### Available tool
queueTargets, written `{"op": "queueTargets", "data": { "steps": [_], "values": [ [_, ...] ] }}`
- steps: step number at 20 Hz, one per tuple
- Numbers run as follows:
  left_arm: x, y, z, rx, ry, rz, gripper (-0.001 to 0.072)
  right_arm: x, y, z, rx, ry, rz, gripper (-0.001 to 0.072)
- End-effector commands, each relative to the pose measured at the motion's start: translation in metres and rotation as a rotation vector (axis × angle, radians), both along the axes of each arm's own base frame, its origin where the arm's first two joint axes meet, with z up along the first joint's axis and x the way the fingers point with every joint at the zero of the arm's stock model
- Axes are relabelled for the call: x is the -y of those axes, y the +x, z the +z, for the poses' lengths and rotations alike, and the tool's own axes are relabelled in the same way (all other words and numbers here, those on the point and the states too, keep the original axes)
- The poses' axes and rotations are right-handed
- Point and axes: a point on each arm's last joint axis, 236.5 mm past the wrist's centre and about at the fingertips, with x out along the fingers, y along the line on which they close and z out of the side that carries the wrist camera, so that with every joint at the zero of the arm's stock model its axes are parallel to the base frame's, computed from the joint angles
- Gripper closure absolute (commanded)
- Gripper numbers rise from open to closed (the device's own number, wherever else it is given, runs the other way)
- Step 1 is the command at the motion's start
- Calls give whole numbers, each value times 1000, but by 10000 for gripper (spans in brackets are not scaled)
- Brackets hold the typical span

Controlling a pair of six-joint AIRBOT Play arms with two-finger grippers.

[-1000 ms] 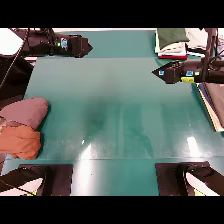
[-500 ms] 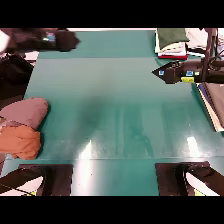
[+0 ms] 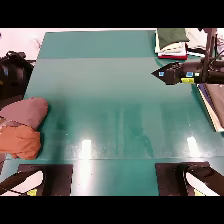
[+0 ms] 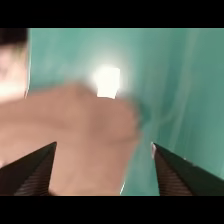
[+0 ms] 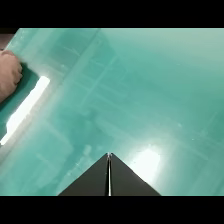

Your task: Fold the shirts.

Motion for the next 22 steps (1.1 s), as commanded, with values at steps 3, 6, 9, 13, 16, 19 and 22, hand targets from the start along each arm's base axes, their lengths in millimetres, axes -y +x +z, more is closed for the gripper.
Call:
{"op": "queueTargets", "data": {
  "steps": [3,6,9,13,16,19,22],
  "values": [
    [-44,-42,-118,-137,15,112,13,0,0,0,1,1,0,694],
    [-40,-51,-155,-169,-5,119,13,0,3,2,12,5,-9,694],
    [-39,-56,-162,-203,-13,123,261,1,4,4,18,9,-15,693],
    [-41,-31,-95,-62,0,129,677,0,5,11,32,20,-15,693],
    [-15,-2,43,281,8,67,678,0,9,51,111,54,-36,694],
    [55,-14,182,599,5,-125,678,4,9,104,242,75,-52,694],
    [130,-41,247,725,-77,-325,678,6,7,141,335,100,-67,694]
  ]
}}
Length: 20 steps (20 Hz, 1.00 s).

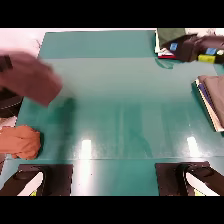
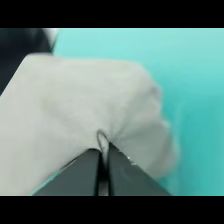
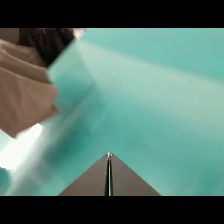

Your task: Fold the shirts.

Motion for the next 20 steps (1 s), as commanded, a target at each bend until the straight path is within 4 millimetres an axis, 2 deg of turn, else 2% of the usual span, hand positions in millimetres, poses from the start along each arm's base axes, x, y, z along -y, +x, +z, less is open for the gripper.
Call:
{"op": "queueTargets", "data": {
  "steps": [1,3,5,6,9,10,11,12,13,14,15,16,18,20],
  "values": [
    [84,-39,80,163,-55,-247,678,3,-3,43,104,26,-18,694],
    [132,-47,77,146,-101,-383,678,4,-4,46,113,29,-19,694],
    [182,-50,58,75,-132,-507,679,3,-5,44,105,24,-15,694],
    [206,-51,43,24,-142,-560,678,3,-5,44,105,24,-14,694],
    [282,-49,-20,-146,-102,-705,675,3,-5,44,104,24,-14,693],
    [304,-47,-42,-195,-84,-739,628,3,-5,43,101,22,-12,693],
    [323,-44,-60,-224,-77,-762,316,2,-6,42,97,20,-9,694],
    [340,-38,-76,-246,-90,-777,59,2,-7,41,93,17,-6,694],
    [350,-30,-86,-254,-102,-779,72,2,-8,39,88,13,-2,694],
    [350,-18,-94,-252,-101,-760,72,1,-9,38,83,10,2,694],
    [342,-3,-98,-248,-107,-726,72,1,-9,37,78,7,6,694],
    [325,15,-103,-256,-117,-671,72,0,-10,35,72,4,10,694],
    [276,45,-121,-321,-159,-525,72,0,-12,33,63,-4,17,694],
    [231,58,-150,-432,-207,-417,72,-1,-13,30,55,-8,22,694]
  ]
}}
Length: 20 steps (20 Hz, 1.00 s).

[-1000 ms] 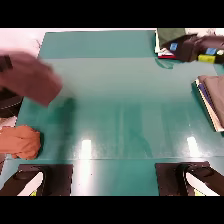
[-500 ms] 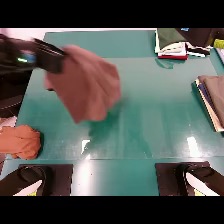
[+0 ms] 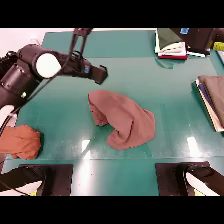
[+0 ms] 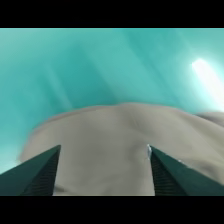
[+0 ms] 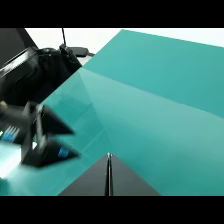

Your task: Fold the shirts.

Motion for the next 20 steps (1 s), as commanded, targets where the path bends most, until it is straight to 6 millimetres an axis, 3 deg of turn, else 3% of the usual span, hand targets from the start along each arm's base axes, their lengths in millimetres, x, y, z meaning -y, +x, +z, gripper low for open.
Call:
{"op": "queueTargets", "data": {
  "steps": [1,5,9,11,14,16,18,19,20],
  "values": [
    [-57,18,-50,-204,-30,153,72,-1,-3,-4,-16,-11,11,694],
    [-76,-10,-139,-422,-61,207,72,-1,-3,-4,-16,-11,11,694],
    [-69,-41,-219,-589,-133,279,72,-1,-3,-4,-16,-11,12,693],
    [-58,-48,-237,-639,-148,254,72,-1,-3,-4,-17,-11,12,693],
    [-30,-48,-246,-622,-175,198,72,-1,-3,-5,-18,-11,13,694],
    [-23,-47,-246,-609,-175,188,101,-2,-5,-7,-28,-19,20,694],
    [-26,-40,-236,-587,-172,180,572,4,-6,-15,-58,-34,16,694],
    [-31,-33,-227,-565,-171,177,678,10,-7,-23,-98,-42,7,694],
    [-36,-25,-215,-542,-170,175,676,19,-8,-37,-156,-52,-8,694]
  ]
}}
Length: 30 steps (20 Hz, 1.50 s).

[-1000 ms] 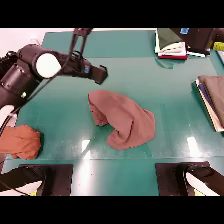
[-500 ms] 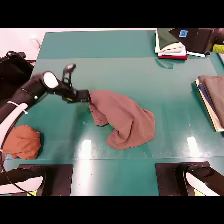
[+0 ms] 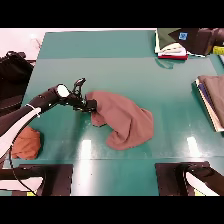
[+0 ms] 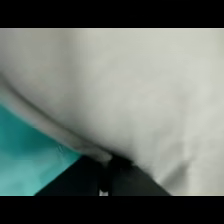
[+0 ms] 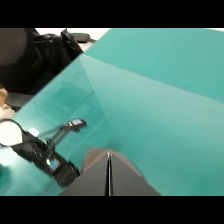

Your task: Fold the shirts.

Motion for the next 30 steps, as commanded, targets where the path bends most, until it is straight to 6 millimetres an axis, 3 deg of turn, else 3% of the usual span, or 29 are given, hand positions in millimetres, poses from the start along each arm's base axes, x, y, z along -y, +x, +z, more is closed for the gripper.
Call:
{"op": "queueTargets", "data": {
  "steps": [1,5,6,7,8,11,12,14,17,18,19,20,22,23,26,28,30],
  "values": [
    [-11,20,30,72,4,-12,677,23,-6,-39,-157,-38,-28,694],
    [-34,45,72,196,44,-21,676,84,-20,-164,-537,-30,-171,691],
    [-34,46,74,201,42,-20,676,98,-25,-202,-637,-2,-216,608],
    [-34,46,74,200,42,-20,676,107,-32,-238,-736,25,-249,364],
    [-33,45,73,196,41,-19,676,111,-44,-276,-845,56,-271,224],
    [-33,45,73,196,41,-18,676,96,-76,-367,-1099,94,-273,224],
    [-33,45,73,196,40,-18,676,84,-83,-388,-1148,86,-258,224],
    [-33,45,73,196,40,-18,676,51,-81,-412,-1165,102,-198,226],
    [-33,45,72,192,41,-20,676,14,-61,-429,-1131,87,-162,237],
    [-33,43,72,185,42,-24,676,5,-54,-434,-1121,63,-147,286],
    [-33,41,71,179,42,-27,676,-3,-48,-436,-1113,43,-129,287],
    [-33,40,71,174,43,-31,676,-10,-43,-436,-1104,23,-106,344],
    [-35,40,70,176,51,-33,676,-15,-30,-433,-1060,-30,-66,624],
    [-37,41,72,183,67,-41,677,-14,-23,-427,-1027,-54,-57,694],
    [-59,48,105,285,181,-85,677,7,3,-375,-894,-104,-39,695],
    [-85,57,161,437,302,-97,676,37,28,-311,-734,-113,-82,695],
    [-106,58,234,608,379,-71,676,71,48,-227,-528,-88,-168,695]
  ]
}}
